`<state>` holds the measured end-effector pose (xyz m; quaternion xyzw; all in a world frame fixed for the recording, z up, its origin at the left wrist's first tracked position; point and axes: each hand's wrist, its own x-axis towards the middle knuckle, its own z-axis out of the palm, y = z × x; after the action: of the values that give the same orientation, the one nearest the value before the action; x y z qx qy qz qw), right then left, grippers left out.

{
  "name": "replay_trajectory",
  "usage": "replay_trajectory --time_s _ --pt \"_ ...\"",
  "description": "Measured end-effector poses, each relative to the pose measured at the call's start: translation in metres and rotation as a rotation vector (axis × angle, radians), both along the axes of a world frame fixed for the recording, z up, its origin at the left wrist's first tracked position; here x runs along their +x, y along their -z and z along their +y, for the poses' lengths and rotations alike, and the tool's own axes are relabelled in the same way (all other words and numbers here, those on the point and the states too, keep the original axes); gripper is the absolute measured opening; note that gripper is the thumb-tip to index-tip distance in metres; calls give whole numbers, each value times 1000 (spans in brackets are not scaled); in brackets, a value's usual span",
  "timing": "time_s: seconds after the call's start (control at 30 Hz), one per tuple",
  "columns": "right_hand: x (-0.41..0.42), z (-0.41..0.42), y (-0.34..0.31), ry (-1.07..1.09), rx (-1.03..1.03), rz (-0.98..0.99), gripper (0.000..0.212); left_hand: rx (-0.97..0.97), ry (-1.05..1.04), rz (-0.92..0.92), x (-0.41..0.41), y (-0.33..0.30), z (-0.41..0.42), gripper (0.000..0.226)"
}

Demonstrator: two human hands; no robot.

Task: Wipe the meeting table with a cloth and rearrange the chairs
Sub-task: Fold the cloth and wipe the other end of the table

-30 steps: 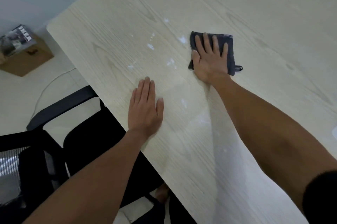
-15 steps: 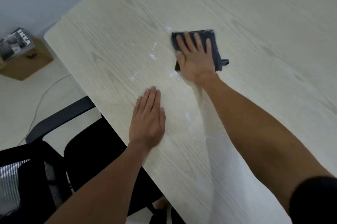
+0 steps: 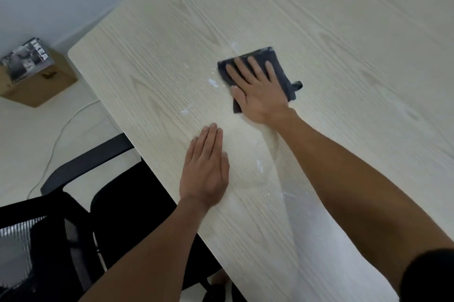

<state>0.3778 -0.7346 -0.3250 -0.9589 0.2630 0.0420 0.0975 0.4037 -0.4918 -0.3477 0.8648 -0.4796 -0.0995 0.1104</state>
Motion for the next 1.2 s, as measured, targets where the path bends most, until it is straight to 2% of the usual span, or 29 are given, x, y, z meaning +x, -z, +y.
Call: replay_trajectory --time_s 0.07,0.13,0.23,0.3,0.37,0.43,0.5,0.57,0.67,0.77,0.83,0.93,1.03,1.07,1.13,1.2 --pt "-41 8 5 -100 -26 -10 57 -4 4 3 0 0 1 60" --pt "-61 -7 2 8 2 21 57 -15 8 -1 -1 1 1 59" --pt "-16 -46 -6 288 26 24 60 -26 6 -1 1 2 1 59" --pt "33 -56 -7 328 35 5 61 -15 11 3 1 2 1 60" --pt "71 -44 -6 231 47 -1 61 -6 12 -1 1 2 0 60" --pt "76 -21 -4 36 36 -14 60 0 5 0 1 0 0 60" --pt "45 -2 1 -166 -1 -42 59 9 6 9 1 -1 1 60" --pt "-1 4 6 -255 -31 -40 58 3 5 8 0 -1 1 60" --pt "-32 -16 3 -83 -21 8 57 -10 16 5 0 -1 0 59" --pt "19 -39 -4 163 7 6 59 -19 18 2 2 0 -1 59" --pt "66 -36 -6 183 31 -1 60 -10 17 -1 2 0 0 59" --pt "98 -6 -8 -8 33 12 60 -6 12 -3 2 0 0 58" --pt "60 7 -1 -360 2 2 57 2 11 11 1 -1 1 59" --pt "42 3 1 -414 -7 -4 57 0 8 14 0 -1 1 59" --pt "24 -15 2 -311 -30 -5 57 -6 8 18 0 -1 1 59" --pt "45 -34 -2 -50 -21 13 58 -21 9 22 0 0 0 58"
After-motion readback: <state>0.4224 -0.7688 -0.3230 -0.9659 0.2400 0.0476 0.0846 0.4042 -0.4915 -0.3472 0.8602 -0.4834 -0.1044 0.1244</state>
